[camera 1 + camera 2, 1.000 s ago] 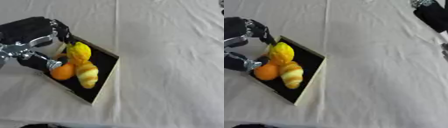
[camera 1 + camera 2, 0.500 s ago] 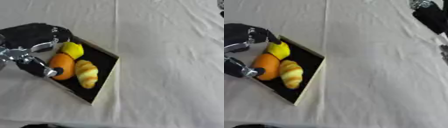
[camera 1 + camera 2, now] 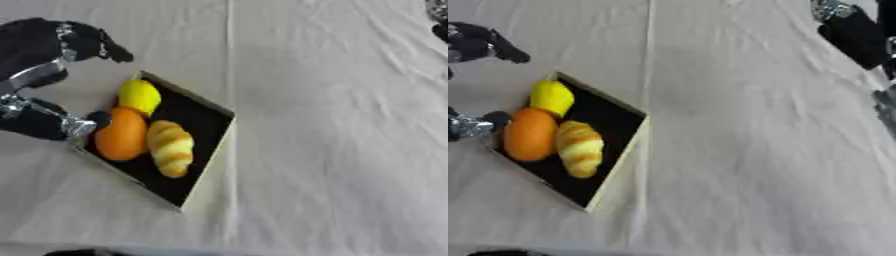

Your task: Pick up objects on the table and place them in the box.

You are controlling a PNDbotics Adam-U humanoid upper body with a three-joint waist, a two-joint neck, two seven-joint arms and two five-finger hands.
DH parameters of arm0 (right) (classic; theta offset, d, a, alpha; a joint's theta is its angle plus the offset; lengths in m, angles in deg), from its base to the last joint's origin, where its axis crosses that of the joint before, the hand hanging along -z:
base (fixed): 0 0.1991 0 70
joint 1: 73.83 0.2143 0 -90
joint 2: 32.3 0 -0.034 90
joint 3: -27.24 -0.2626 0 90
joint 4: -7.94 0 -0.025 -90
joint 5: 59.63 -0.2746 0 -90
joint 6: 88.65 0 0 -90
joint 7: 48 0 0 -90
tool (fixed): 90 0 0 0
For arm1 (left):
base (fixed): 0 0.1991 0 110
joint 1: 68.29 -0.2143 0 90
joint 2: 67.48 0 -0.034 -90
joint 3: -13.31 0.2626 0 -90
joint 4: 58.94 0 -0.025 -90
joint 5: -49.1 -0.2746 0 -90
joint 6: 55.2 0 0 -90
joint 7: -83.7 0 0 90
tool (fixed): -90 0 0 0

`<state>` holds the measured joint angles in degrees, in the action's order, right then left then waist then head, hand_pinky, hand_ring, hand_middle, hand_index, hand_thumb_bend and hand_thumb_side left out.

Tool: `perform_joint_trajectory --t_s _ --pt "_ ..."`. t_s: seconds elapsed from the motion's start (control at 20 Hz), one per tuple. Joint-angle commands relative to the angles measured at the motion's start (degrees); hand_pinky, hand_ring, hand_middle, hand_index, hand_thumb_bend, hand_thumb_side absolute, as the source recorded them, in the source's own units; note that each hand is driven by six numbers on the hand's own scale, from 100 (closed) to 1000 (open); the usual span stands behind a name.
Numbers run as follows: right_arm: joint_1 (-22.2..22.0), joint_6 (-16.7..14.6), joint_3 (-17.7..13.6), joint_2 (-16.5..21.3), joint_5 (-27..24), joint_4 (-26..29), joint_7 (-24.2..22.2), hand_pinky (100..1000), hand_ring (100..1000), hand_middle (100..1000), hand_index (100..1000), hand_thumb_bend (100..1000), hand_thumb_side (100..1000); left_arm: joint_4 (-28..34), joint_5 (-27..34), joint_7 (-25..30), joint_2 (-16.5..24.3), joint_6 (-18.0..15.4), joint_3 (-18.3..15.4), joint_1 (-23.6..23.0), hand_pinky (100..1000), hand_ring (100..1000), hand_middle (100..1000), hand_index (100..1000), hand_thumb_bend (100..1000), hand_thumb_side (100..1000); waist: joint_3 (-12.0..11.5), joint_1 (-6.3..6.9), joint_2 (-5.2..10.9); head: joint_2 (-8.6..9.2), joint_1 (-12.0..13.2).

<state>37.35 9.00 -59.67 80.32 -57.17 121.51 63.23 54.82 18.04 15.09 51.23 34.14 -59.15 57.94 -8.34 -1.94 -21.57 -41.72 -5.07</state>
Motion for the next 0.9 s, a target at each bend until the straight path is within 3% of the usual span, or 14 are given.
perform_joint_trajectory --t_s 0.05,0.5,0.9 --pt "0.3 -0.2 -1.2 1.4 0.2 1.0 0.6 871 749 720 829 100 510 0.8 1.6 -6.1 3.0 -0.5 -5.2 -0.5 757 726 687 844 365 100 -0.2 0.05 1.37 0.38 -0.5" --pt "0.5 -0.5 -2.1 1.5 0.4 1.0 1.4 871 751 720 829 100 487 0.8 6.5 -22.9 4.2 -1.9 -15.2 -7.3 741 671 626 802 331 100 -1.0 -0.35 1.35 0.39 -1.0" --pt "0.8 -1.6 -3.1 1.1 0.2 1.0 2.8 870 749 717 826 100 464 0.8 12.4 -40.9 -1.8 -5.3 -22.7 -16.7 744 653 611 791 250 100 -1.6 -1.03 1.52 0.74 -1.2"
